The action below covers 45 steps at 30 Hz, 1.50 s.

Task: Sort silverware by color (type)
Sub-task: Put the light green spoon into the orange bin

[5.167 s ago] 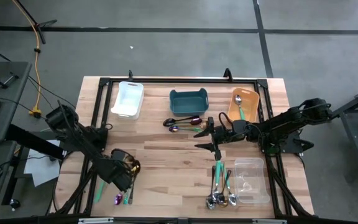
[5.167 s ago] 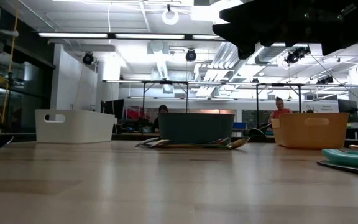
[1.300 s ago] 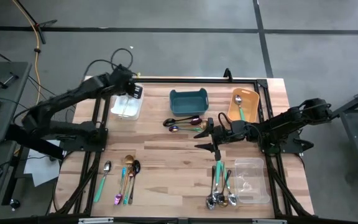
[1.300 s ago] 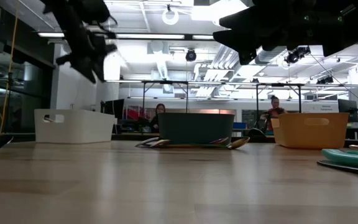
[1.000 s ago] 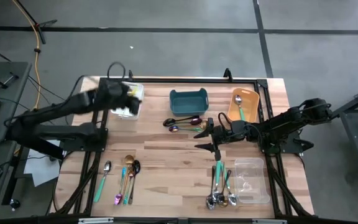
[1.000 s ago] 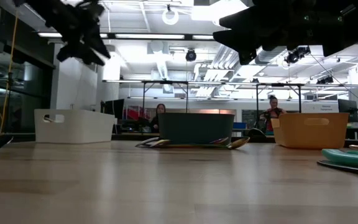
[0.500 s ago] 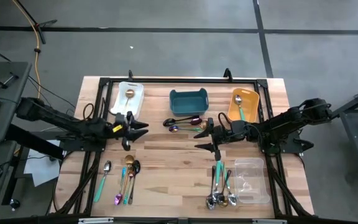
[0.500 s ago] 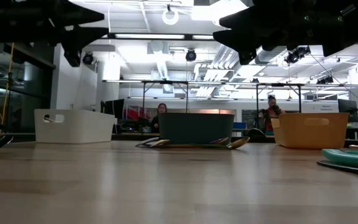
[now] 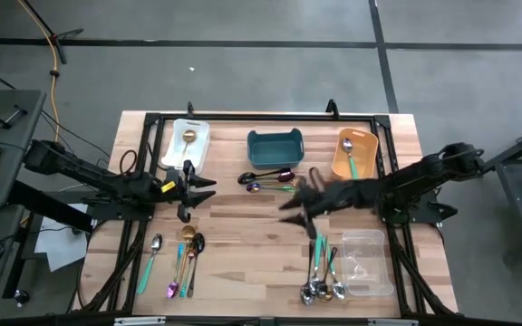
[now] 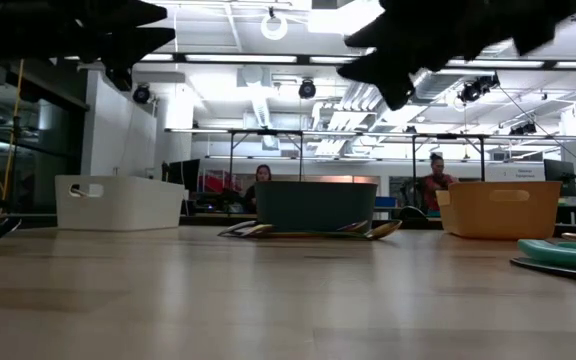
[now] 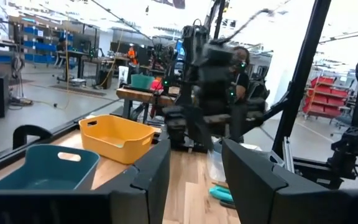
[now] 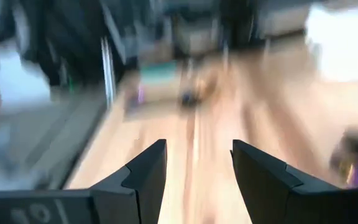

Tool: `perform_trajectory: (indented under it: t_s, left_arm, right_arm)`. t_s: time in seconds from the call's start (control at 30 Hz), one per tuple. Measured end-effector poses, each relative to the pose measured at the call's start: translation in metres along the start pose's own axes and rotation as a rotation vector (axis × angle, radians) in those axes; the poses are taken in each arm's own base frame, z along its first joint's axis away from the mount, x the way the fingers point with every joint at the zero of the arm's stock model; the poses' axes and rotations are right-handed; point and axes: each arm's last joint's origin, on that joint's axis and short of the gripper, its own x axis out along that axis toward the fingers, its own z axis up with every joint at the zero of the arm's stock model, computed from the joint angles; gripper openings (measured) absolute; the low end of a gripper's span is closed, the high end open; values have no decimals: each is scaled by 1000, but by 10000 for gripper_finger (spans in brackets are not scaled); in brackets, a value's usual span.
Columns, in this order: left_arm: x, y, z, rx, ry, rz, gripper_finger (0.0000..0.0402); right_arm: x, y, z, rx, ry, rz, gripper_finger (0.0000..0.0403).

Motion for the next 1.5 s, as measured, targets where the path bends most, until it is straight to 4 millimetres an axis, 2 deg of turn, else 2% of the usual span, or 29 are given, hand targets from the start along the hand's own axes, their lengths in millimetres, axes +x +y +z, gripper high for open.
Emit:
perform_trajectory:
  t_s: [0.13, 0.23, 0.4, 0.5, 0.73, 0.93, 1.27, 1.5]
  left_arm:
    - [0, 0, 0, 0, 0, 0, 138]
    - [0, 0, 0, 0, -1, -1, 138]
    - [0, 0, 0, -19, 4, -1, 138]
    - [0, 0, 0, -26, 5, -2, 138]
    - [0, -2, -1, -49, 14, -60, 138]
    - [0, -2, -1, -35, 14, -66, 138]
    - [0, -2, -1, -9, 13, -66, 136]
    - [0, -2, -1, -8, 13, -66, 136]
  right_arm:
    - [12, 27, 8, -54, 356, -100, 177]
    - [18, 47, 7, -56, 590, -109, 177]
    - [29, 76, 1, 49, 911, -115, 177]
    - [33, 91, -6, 29, 1065, -130, 177]
    - [45, 120, -27, -311, 1188, 64, 177]
    - [51, 127, -45, -542, 1225, 212, 177]
    - [64, 123, -65, -657, 1279, 241, 177]
    - [68, 122, -70, -696, 1288, 240, 177]
